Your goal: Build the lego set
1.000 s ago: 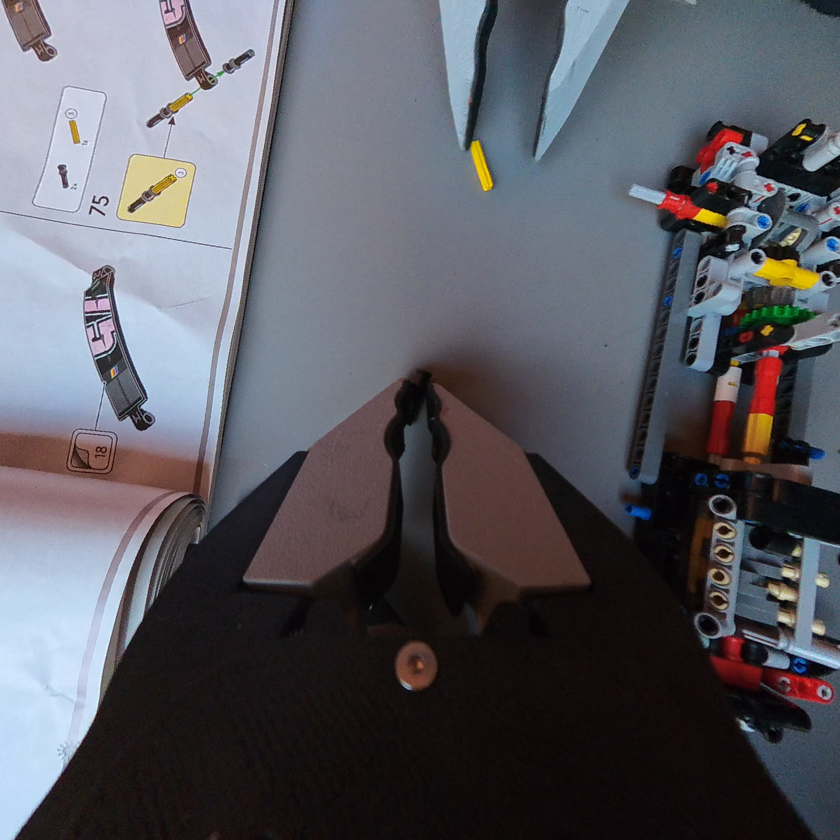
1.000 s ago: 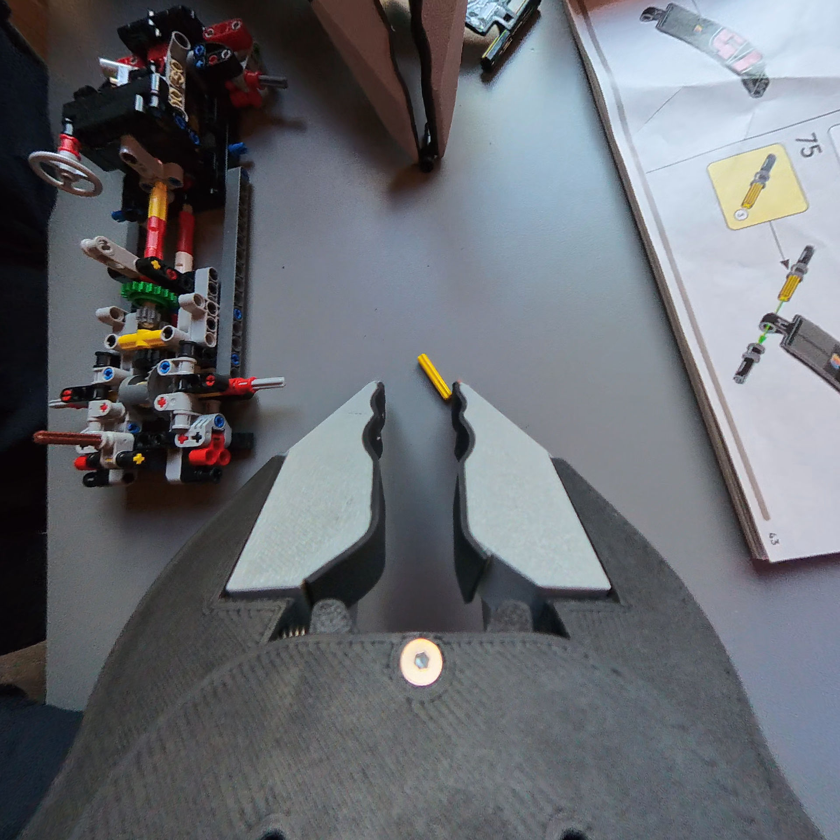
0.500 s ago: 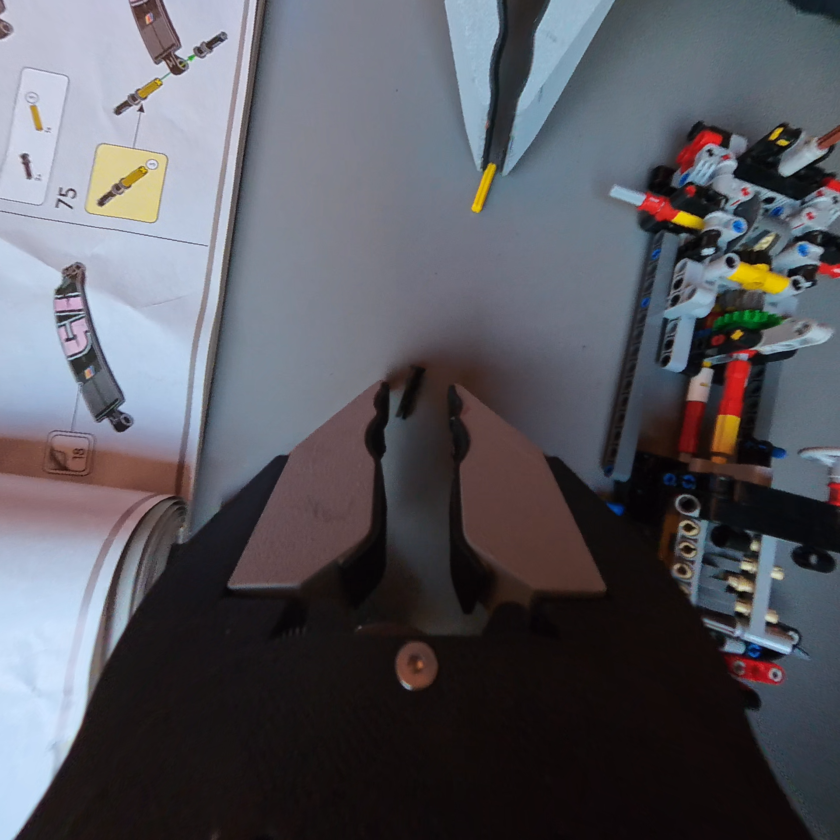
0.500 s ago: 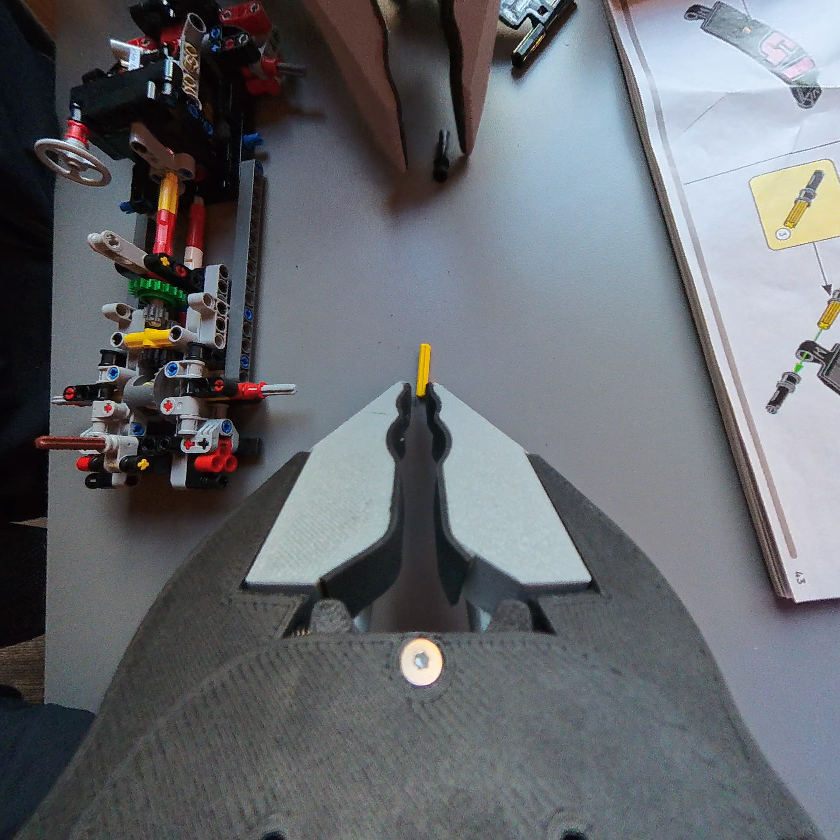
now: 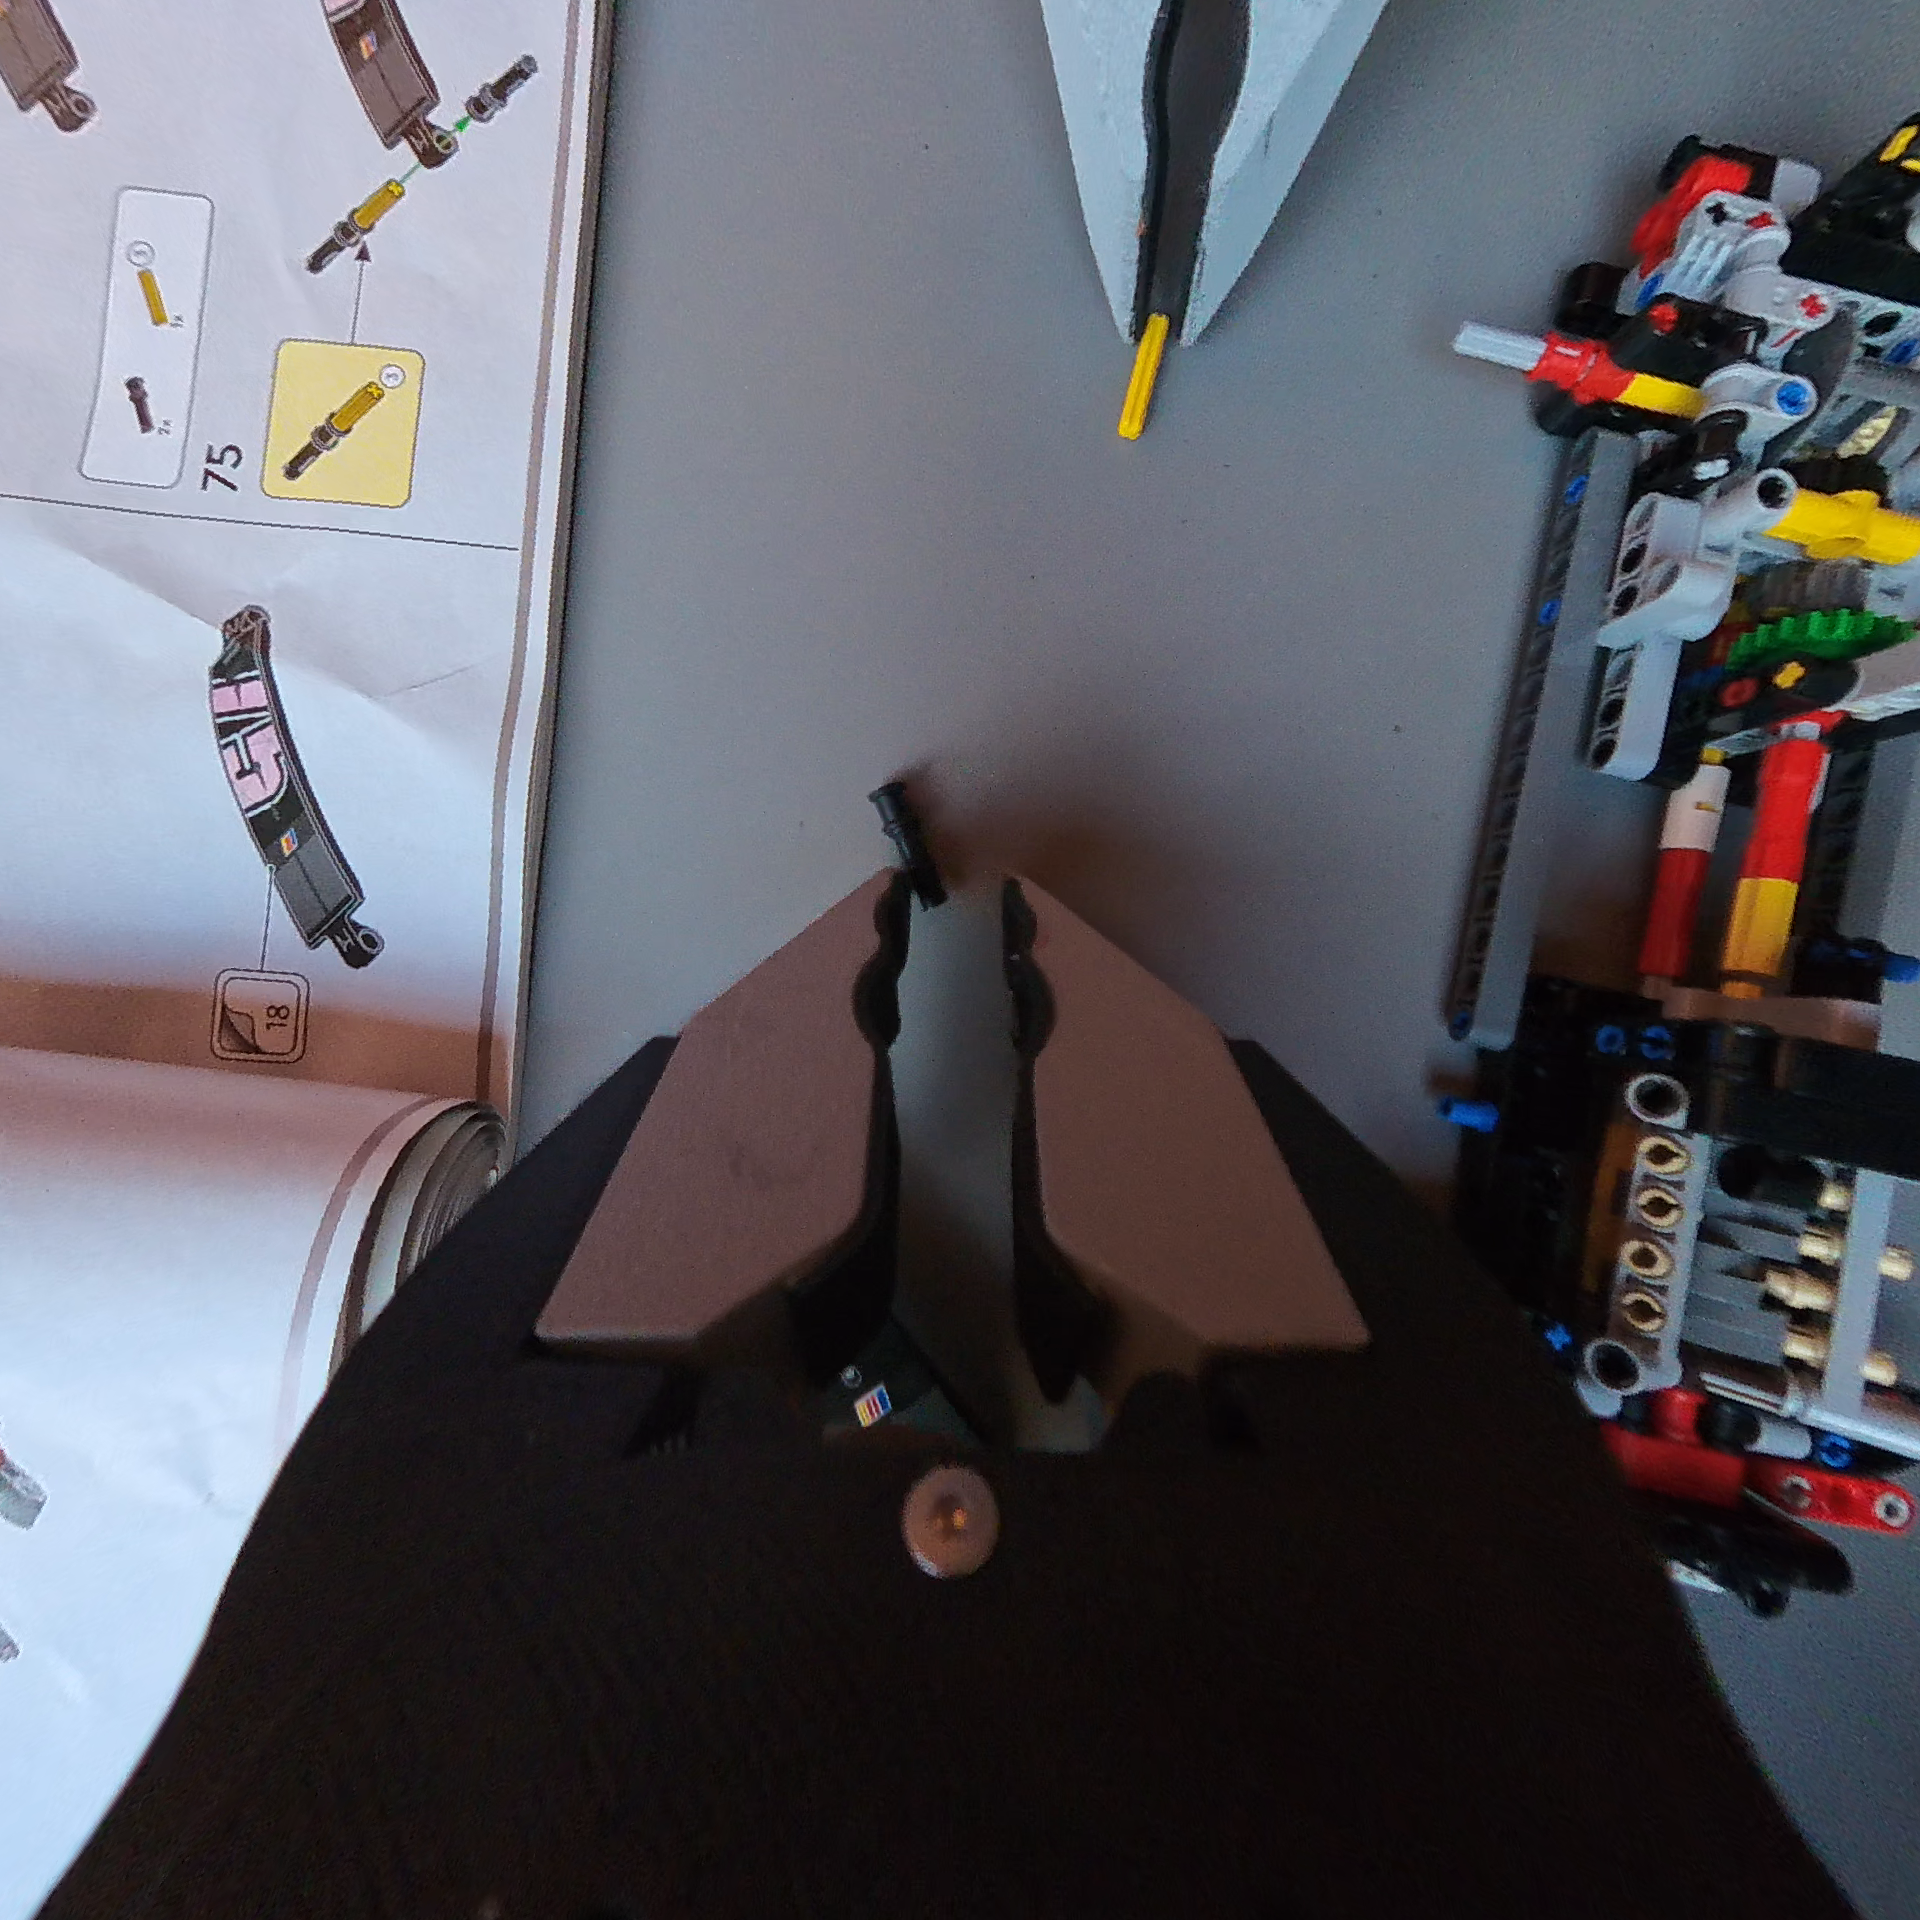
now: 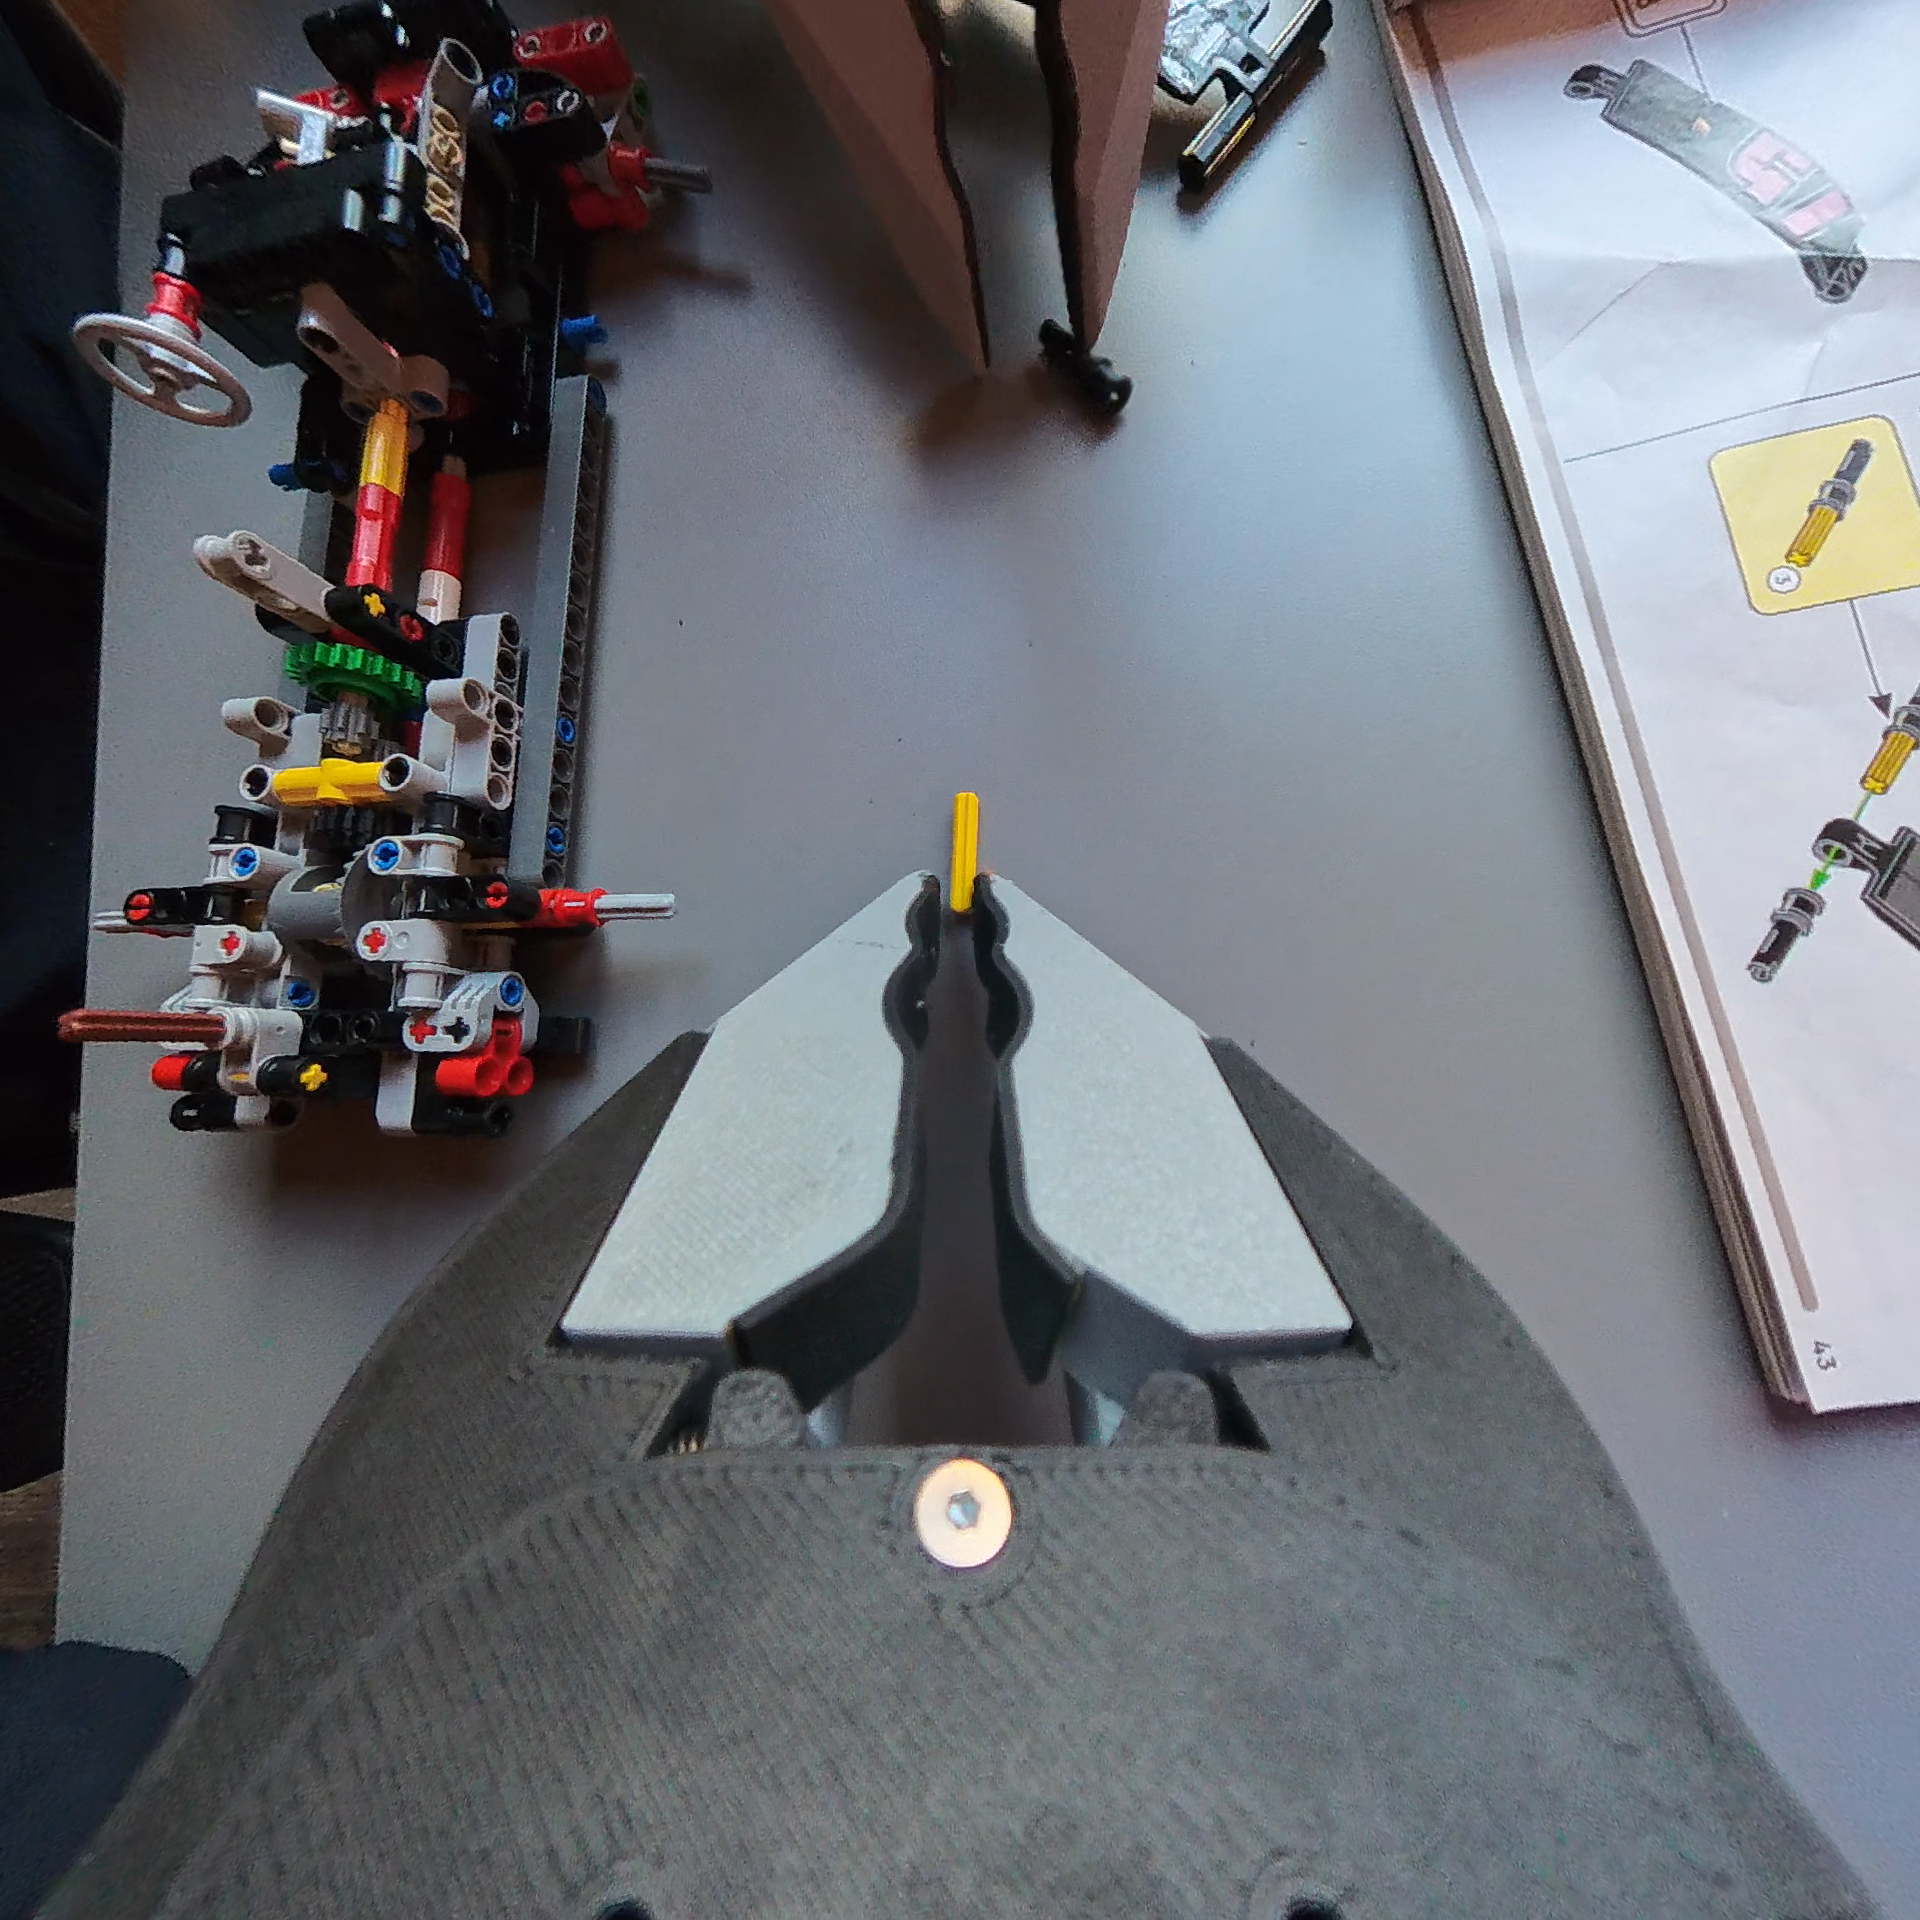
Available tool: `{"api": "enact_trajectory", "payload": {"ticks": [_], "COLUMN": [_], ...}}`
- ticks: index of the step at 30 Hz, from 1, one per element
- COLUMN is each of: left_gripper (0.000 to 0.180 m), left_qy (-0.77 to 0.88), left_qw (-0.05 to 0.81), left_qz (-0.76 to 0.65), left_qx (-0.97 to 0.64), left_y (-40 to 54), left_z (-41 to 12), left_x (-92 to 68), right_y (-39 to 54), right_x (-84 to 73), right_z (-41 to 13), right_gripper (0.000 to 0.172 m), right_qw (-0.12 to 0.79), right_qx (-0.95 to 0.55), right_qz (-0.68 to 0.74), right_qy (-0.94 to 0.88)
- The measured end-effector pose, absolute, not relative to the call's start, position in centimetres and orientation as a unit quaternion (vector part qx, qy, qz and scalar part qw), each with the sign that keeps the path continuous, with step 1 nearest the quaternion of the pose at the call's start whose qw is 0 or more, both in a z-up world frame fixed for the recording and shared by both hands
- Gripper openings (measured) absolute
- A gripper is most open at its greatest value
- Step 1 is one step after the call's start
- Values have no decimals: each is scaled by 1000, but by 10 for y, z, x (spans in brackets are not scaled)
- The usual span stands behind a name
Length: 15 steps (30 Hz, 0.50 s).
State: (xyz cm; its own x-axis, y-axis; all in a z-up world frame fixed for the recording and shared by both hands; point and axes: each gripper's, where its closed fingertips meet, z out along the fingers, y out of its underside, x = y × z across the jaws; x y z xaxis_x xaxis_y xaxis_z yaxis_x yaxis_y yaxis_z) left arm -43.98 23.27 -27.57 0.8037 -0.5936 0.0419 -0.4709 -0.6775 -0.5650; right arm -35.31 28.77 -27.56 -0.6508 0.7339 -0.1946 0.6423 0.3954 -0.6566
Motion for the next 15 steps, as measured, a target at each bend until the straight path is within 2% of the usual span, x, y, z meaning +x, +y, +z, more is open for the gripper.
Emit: {"api": "enact_trajectory", "payload": {"ticks": [10,15], "left_gripper": [2,9], "left_qy": [282,288], "left_qw": [310,296], "left_qz": [-129,-138], "left_qx": [-899,-900], "left_y": [241,237], "left_z": [-276,-275], "left_x": [-432,-430], "right_y": [281,278], "right_x": [-359,-360], "right_z": [-276,-275], "right_gripper": [1,3], "right_qw": [104,90], "right_qx": [-386,-389], "right_qz": [365,370], "right_qy": [-841,-839]}}
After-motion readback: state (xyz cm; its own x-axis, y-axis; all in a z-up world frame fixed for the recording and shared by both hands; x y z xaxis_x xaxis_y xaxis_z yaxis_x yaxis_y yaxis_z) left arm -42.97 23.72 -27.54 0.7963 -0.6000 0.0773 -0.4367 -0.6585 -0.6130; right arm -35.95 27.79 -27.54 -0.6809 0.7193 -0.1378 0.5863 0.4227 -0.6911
